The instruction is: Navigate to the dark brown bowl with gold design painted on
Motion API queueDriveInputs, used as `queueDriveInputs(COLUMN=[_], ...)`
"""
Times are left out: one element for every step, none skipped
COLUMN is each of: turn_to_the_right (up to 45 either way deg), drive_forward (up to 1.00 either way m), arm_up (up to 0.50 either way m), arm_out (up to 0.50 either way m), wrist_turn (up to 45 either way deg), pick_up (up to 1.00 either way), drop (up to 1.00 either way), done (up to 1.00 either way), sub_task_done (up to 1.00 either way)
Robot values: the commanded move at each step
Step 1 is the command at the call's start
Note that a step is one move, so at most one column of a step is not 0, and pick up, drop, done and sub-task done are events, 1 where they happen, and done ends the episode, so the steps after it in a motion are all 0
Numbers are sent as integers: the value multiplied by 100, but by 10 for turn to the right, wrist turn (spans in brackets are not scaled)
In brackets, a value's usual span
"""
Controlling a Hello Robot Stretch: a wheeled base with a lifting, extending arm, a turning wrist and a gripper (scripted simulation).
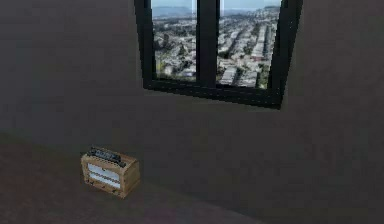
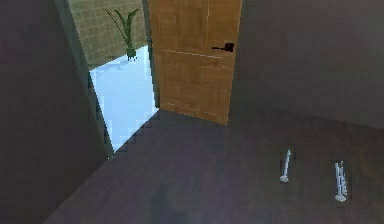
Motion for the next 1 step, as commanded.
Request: queueDriveInputs(turn_to_the_right=[0], drive_forward=[5], arm_up=[0], arm_out=[0], wrist_turn=[0], pick_up=[0], drop=[0], done=[0], sub_task_done=[0])
